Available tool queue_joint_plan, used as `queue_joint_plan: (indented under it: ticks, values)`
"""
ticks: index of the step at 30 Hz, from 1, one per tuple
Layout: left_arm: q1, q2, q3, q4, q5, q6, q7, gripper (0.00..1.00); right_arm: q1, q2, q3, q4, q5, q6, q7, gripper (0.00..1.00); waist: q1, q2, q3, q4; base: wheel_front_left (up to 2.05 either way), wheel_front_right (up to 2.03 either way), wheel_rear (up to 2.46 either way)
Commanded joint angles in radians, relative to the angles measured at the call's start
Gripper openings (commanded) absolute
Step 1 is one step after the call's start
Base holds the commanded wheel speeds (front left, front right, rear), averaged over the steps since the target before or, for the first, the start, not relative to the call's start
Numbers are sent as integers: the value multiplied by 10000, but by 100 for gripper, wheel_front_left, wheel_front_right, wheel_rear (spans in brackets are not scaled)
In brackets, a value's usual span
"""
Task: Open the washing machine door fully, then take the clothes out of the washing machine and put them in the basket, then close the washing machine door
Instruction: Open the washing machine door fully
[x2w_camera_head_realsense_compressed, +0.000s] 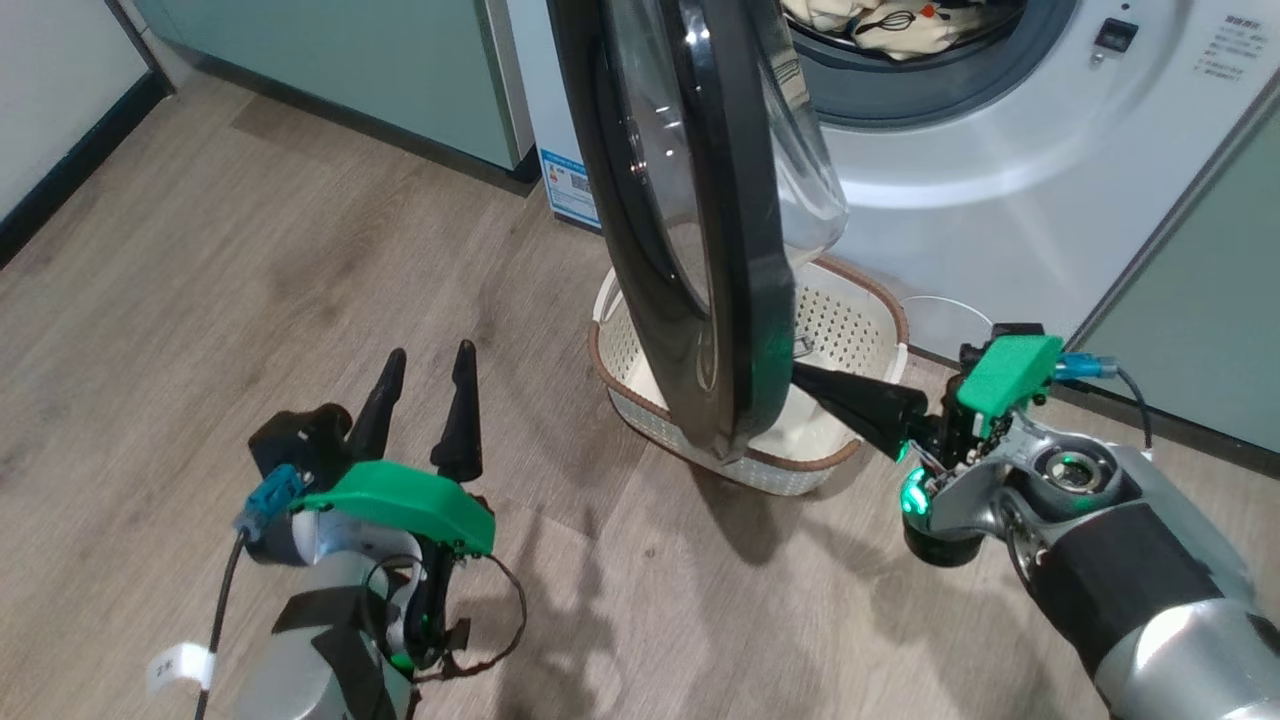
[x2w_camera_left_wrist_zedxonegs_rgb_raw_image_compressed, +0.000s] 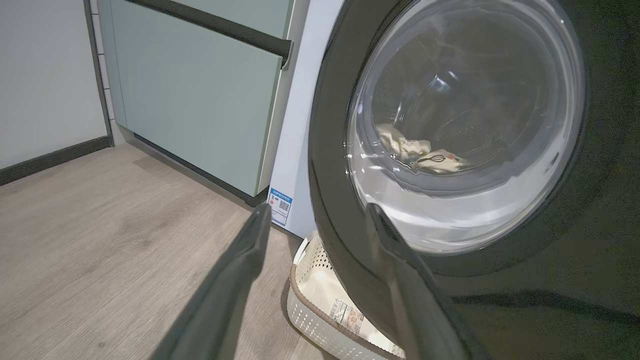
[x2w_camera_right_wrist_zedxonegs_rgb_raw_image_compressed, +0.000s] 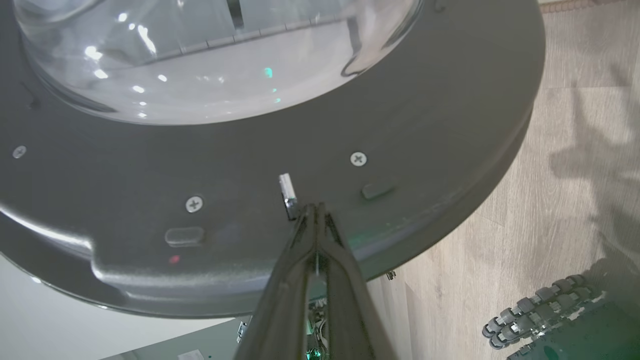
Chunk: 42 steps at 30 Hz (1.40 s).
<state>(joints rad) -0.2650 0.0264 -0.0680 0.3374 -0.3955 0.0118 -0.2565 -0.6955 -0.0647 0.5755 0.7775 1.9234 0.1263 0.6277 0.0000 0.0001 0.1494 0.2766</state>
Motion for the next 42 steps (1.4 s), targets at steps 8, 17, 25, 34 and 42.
queue_joint_plan:
  ticks: [8, 17, 25, 34, 42]
  values:
    - [-99, 238, 392, -272, 145, 31, -53, 100, -93, 144, 295, -299, 338, 44, -267, 0, 0, -1, -102, -24, 0, 0, 0]
    - [193, 238, 911, -164, 431, -76, -53, 100, 313, 144, -200, -184, 520, 44, -351, 31, 0, -1, -686, -586, 0, 0, 0]
    - [365, 238, 1616, -11, 915, -423, -53, 100, 980, 145, -1082, -872, -5, 44, -1181, 100, 0, -1, -1248, -1329, 0, 0, 0]
    - [230, 365, 2589, 248, 1445, -931, -53, 100, 2436, 93, -2607, -2915, -2799, 44, -4117, 100, 0, -1, -1601, -2338, 0, 0, 0]
    - [236, 471, 3031, 500, 1658, -1170, -53, 100, 3328, -727, -2382, -4072, -4672, 44, -6470, 100, 0, -1, -1801, -2983, 0, 0, 0]
